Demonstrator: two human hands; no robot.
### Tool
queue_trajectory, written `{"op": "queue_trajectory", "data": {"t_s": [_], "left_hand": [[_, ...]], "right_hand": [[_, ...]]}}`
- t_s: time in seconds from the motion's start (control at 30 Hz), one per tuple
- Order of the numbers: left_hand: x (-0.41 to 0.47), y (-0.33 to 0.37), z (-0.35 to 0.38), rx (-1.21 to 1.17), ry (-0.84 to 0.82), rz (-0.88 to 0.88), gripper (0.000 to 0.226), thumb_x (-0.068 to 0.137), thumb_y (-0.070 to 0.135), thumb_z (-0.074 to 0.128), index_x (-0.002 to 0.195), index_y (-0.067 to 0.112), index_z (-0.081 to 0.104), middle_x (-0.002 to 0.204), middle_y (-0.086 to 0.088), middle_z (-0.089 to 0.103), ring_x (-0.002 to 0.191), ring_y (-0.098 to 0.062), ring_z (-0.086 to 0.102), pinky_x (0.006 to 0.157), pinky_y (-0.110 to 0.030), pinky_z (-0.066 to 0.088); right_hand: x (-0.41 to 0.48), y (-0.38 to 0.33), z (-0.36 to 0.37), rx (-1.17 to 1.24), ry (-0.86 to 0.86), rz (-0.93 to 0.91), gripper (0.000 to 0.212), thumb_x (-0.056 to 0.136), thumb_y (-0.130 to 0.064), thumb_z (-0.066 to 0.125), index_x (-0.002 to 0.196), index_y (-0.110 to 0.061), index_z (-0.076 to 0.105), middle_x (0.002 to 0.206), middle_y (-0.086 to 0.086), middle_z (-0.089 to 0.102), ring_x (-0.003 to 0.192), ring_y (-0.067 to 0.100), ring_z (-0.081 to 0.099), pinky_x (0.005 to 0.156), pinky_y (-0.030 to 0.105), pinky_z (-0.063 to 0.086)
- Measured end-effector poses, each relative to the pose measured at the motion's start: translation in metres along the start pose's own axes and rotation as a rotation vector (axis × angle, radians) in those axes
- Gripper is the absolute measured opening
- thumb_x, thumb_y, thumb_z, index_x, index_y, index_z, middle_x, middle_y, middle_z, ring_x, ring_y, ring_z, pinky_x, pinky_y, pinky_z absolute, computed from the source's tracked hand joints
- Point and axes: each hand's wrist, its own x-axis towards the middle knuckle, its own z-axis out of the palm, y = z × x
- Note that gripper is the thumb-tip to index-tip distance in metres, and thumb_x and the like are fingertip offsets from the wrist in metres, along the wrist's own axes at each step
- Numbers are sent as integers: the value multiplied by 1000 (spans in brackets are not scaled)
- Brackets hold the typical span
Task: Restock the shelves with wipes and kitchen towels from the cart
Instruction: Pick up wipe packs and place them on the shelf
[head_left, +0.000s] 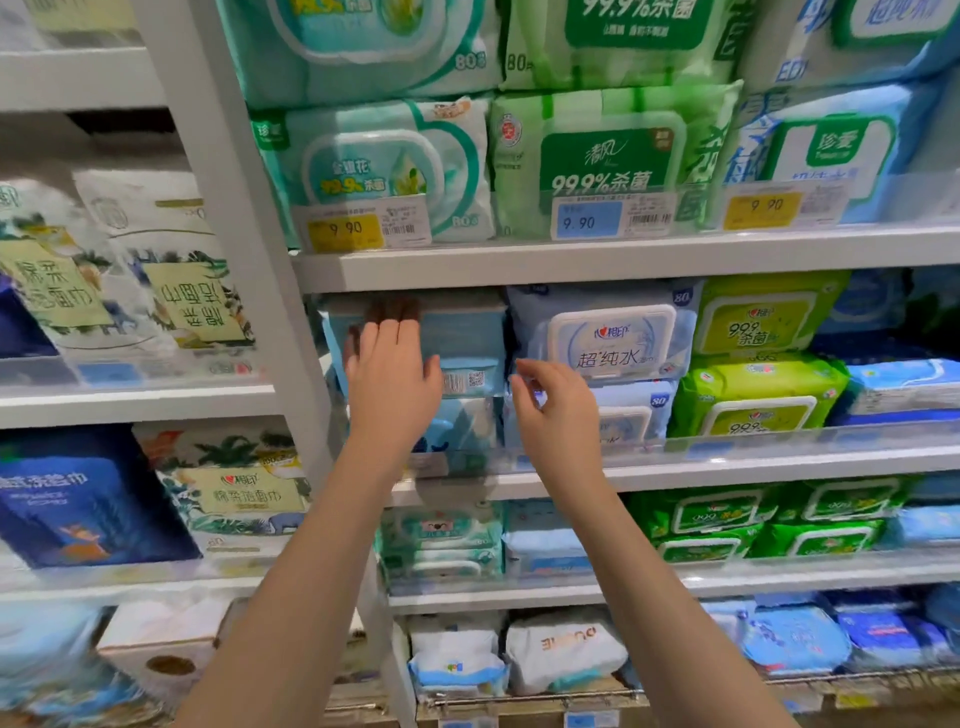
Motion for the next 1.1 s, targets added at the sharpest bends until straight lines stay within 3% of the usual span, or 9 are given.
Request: {"op": "queue_trajectory", "data": {"t_s": [0.13, 0.33, 0.53, 0.67, 0.8, 0.93, 1.03, 1.1], "left_hand": [[7, -8, 2, 62, -17, 3, 27, 91, 25, 56, 109, 5, 57, 107, -14, 57, 109, -32, 46, 104, -47, 24], [1, -14, 10, 43, 144, 65, 36, 74, 20, 77, 101, 5, 60, 98, -13, 58, 100, -35, 51, 86, -53, 40], [-24, -13, 9, -18, 279, 64, 50, 72, 19, 76, 119, 13, 58, 117, -5, 60, 111, -24, 41, 84, -47, 40], [-38, -14, 8, 21, 316, 85, 55, 79, 23, 70, 131, 13, 54, 119, -6, 60, 111, -25, 42, 86, -40, 33], [-45, -14, 7, 47, 326, 84, 54, 79, 21, 72, 129, 12, 56, 118, -8, 61, 109, -26, 41, 88, -40, 30], [-51, -13, 4, 23, 307, 87, 54, 76, 19, 75, 126, 11, 58, 117, -9, 61, 108, -26, 42, 90, -40, 30], [-51, -11, -5, -14, 259, 81, 57, 68, 17, 80, 121, 11, 58, 116, -9, 59, 108, -26, 42, 91, -41, 31], [-45, -9, -11, -16, 196, 123, 65, 63, 14, 82, 123, 11, 56, 126, -8, 57, 114, -26, 41, 92, -40, 30]], "right_hand": [[5, -4, 5, -33, -20, 30, 26, 95, -21, 57, 115, -8, 67, 105, 7, 69, 101, 24, 57, 86, 35, 45], [5, -10, 3, -30, -43, 51, 29, 96, -23, 54, 119, -10, 64, 108, 6, 68, 103, 21, 56, 86, 33, 45], [10, -19, -3, 173, -75, 122, 30, 96, -29, 54, 119, -12, 63, 94, -3, 66, 87, 11, 60, 78, 33, 51], [9, -26, -6, 287, -84, 204, 25, 95, -37, 54, 106, -18, 66, 84, -5, 66, 77, 7, 59, 69, 29, 49], [11, -32, -6, 331, -83, 269, 29, 92, -40, 55, 73, -18, 57, 56, -13, 49, 55, 4, 40, 55, 24, 32], [13, -39, -8, 378, -64, 273, 37, 91, -31, 57, 75, 2, 55, 61, 3, 43, 59, 11, 33, 58, 31, 27], [8, -40, -11, 385, -69, 235, 38, 89, -24, 60, 65, 2, 47, 56, 3, 36, 57, 12, 29, 56, 31, 24], [0, -39, -14, 423, -90, 221, 41, 88, -21, 61, 62, -1, 37, 55, 0, 27, 57, 14, 24, 57, 30, 21]]}}
